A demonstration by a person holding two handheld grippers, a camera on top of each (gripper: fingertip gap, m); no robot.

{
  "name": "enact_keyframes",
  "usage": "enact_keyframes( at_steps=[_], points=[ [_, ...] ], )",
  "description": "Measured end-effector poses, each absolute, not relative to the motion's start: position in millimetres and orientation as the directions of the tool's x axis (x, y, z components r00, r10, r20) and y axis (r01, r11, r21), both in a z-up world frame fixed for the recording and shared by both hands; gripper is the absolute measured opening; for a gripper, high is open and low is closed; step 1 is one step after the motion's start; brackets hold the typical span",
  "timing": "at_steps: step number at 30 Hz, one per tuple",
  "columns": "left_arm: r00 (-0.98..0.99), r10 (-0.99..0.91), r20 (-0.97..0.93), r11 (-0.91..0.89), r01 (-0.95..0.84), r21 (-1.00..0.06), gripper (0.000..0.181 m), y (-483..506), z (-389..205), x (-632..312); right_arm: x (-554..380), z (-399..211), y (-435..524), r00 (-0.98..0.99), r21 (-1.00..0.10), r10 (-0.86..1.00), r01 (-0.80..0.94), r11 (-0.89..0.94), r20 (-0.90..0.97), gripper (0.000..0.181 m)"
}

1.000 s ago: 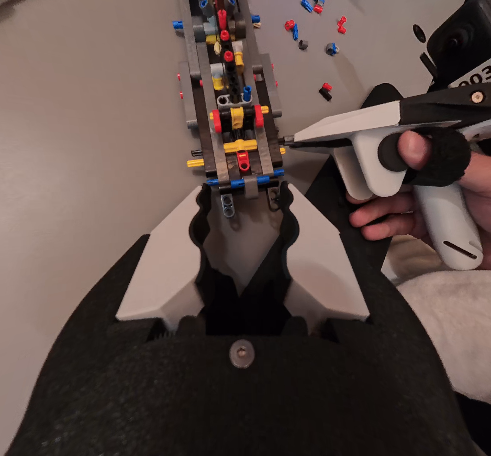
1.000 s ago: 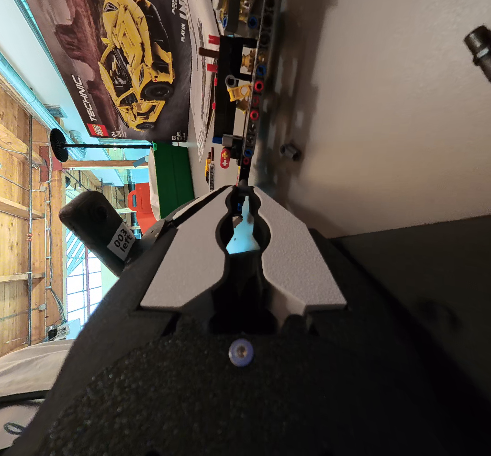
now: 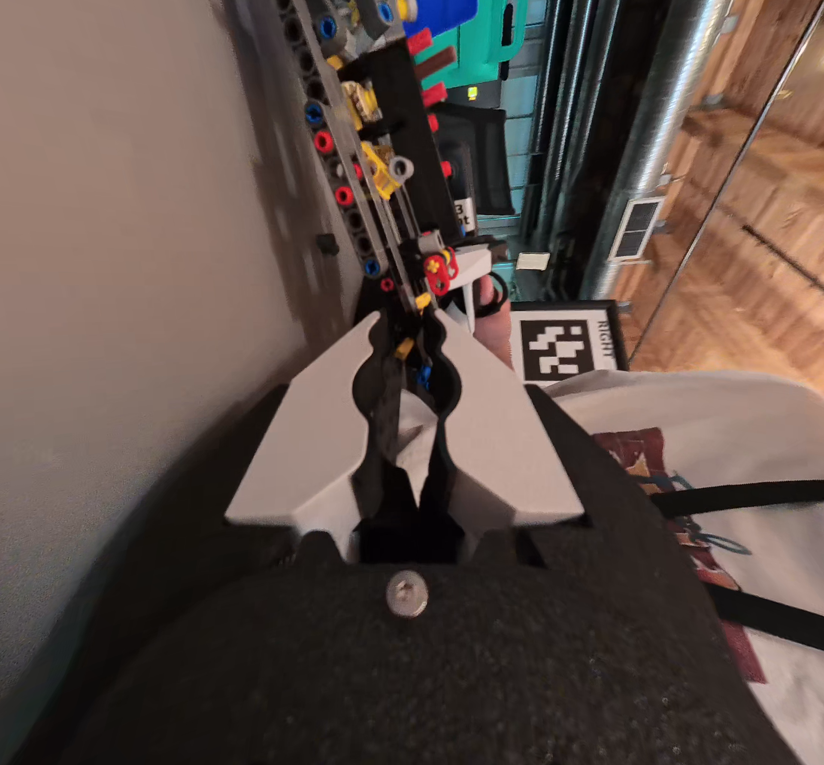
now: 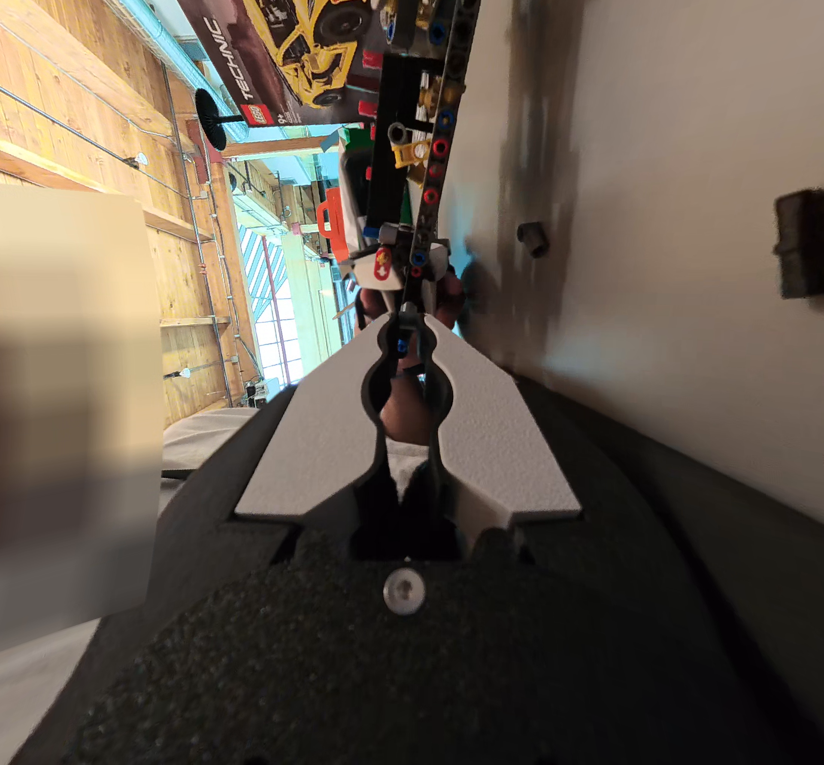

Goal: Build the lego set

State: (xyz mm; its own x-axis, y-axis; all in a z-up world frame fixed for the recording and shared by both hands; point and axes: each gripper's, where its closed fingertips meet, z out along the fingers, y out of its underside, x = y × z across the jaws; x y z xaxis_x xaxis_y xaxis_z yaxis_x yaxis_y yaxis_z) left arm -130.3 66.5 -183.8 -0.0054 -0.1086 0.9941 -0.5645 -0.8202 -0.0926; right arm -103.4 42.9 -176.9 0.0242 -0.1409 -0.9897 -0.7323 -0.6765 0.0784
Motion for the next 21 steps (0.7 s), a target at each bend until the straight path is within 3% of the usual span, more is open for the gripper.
enact_keyframes(
  at_steps=[5, 13, 18, 21],
  points=[
    [-0.041, 0.0, 0.999, -0.808, -0.589, -0.024, 0.008, 64.1, -178.6, -128.2, -100.1, -176.7, 43.8, 0.009, 0.086, -0.134, -0.725, -0.683, -0.991, 0.005],
    [-0.132, -0.004, 0.991, -0.759, -0.645, -0.089, 0.007, 52.8, -168.0, -132.3, -97.1, -170.8, 45.3, -0.005, 0.066, -0.087, -0.691, -0.719, -0.996, 0.005],
    [-0.248, -0.118, 0.962, -0.68, -0.685, -0.26, 0.007, 47.6, -159.6, -143.2, -109.0, -158.7, 37.7, -0.038, 0.033, -0.013, -0.59, -0.807, -0.999, 0.005],
    [-0.267, -0.164, 0.95, -0.655, -0.69, -0.307, 0.007, 45.1, -160.1, -145.7, -111.7, -159.0, 35.0, -0.007, -0.004, 0.01, -0.567, -0.824, -1.0, 0.005]
  ],
)
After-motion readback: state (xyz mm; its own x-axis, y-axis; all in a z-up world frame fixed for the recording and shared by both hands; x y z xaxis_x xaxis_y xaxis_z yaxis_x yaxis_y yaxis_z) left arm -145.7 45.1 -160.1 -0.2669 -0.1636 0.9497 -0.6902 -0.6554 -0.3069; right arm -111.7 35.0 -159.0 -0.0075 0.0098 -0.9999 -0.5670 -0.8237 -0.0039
